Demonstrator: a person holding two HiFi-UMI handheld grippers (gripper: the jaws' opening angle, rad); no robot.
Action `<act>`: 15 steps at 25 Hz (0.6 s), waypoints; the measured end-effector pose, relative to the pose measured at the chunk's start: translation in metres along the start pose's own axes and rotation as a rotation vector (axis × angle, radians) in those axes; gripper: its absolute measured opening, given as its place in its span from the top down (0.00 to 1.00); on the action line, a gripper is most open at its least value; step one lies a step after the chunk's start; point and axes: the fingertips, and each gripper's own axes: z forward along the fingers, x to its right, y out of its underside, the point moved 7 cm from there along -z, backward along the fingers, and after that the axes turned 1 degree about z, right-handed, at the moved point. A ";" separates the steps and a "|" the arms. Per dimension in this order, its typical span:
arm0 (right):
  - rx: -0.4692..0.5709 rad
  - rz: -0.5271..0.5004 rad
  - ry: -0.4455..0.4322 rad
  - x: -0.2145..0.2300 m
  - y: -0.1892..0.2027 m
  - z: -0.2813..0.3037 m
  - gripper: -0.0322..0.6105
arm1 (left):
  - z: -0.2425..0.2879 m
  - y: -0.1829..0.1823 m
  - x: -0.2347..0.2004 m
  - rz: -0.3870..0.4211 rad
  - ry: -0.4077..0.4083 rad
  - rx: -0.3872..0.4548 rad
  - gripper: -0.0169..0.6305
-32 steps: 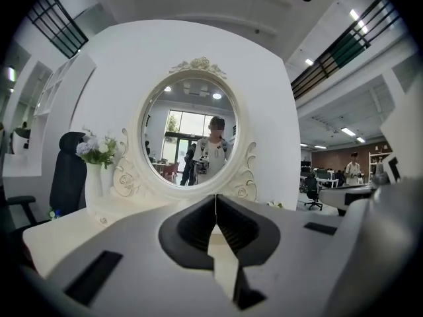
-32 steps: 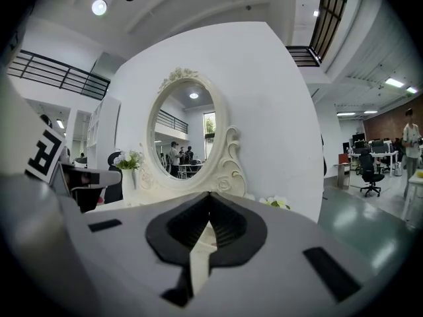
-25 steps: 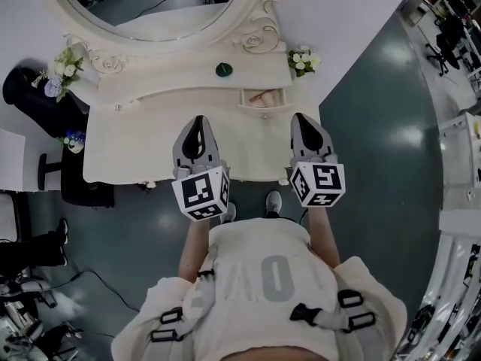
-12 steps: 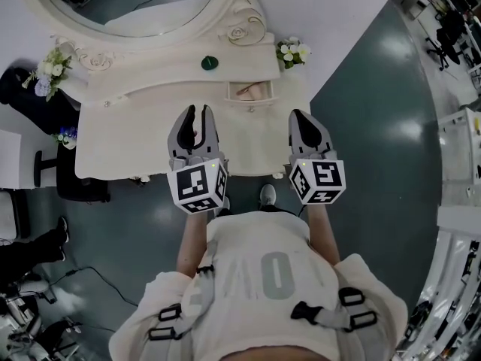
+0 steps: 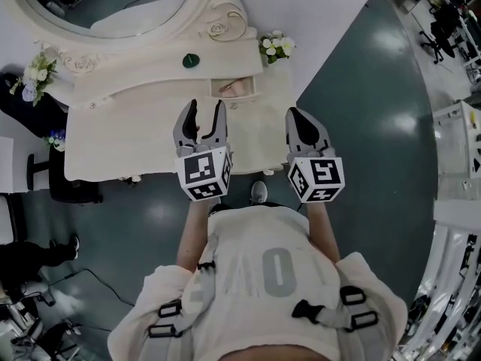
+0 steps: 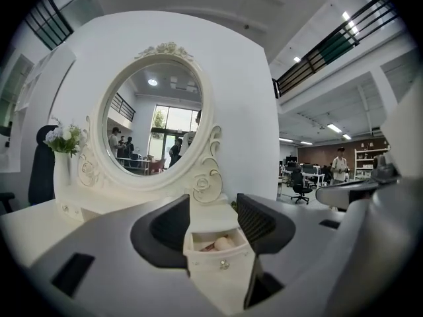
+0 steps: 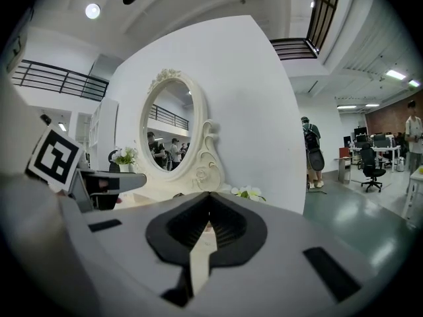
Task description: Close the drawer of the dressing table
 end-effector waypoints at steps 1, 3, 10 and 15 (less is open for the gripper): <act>0.000 -0.001 0.001 0.004 0.000 -0.001 0.94 | 0.005 0.005 0.002 -0.014 -0.003 -0.012 0.65; -0.002 -0.008 -0.002 0.010 0.001 -0.001 0.94 | 0.016 0.019 0.003 -0.051 -0.014 -0.045 0.65; -0.020 -0.023 -0.012 0.029 0.006 -0.007 0.94 | 0.053 0.071 0.013 0.034 -0.040 -0.200 0.65; -0.044 -0.019 -0.007 0.039 0.016 -0.011 0.94 | 0.070 0.104 0.021 0.056 -0.019 -0.282 0.62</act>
